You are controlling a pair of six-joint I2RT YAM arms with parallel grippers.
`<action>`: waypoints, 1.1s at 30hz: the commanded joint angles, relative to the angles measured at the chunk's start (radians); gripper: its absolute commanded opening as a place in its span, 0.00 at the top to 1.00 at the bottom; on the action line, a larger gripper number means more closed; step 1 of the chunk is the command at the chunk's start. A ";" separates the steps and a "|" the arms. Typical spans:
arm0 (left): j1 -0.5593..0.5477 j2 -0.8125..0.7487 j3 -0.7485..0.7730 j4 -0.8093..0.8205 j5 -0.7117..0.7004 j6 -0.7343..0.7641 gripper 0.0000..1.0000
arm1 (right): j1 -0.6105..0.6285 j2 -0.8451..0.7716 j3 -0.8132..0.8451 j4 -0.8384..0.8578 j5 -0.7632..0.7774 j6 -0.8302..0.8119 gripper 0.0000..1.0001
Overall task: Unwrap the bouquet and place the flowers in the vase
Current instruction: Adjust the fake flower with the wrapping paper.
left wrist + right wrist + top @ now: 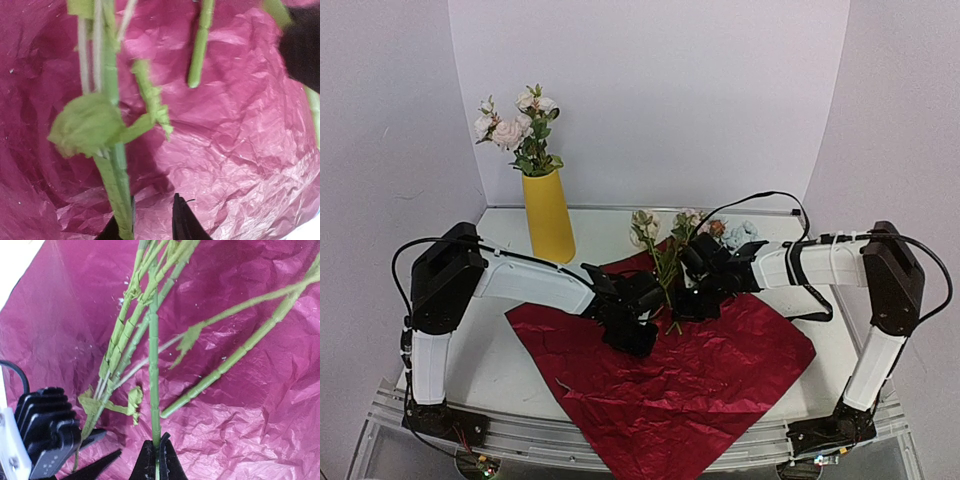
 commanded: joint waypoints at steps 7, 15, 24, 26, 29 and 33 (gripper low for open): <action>-0.003 -0.057 0.066 -0.067 -0.040 -0.008 1.00 | 0.001 -0.052 -0.039 -0.005 0.048 0.023 1.00; -0.003 -0.179 0.060 -0.075 -0.083 -0.021 1.00 | -0.049 -0.066 -0.036 -0.013 0.059 0.022 1.00; -0.003 -0.298 -0.053 -0.095 -0.102 -0.015 1.00 | -0.135 -0.106 -0.022 -0.014 0.003 -0.021 1.00; -0.003 -0.314 -0.068 -0.107 -0.120 -0.022 1.00 | -0.147 -0.113 -0.020 -0.015 -0.010 -0.037 1.00; -0.003 -0.343 -0.091 -0.113 -0.139 -0.042 1.00 | -0.170 -0.127 -0.027 -0.018 -0.051 -0.053 1.00; -0.003 -0.369 -0.108 -0.114 -0.161 -0.071 1.00 | -0.181 -0.143 -0.028 -0.020 -0.093 -0.076 1.00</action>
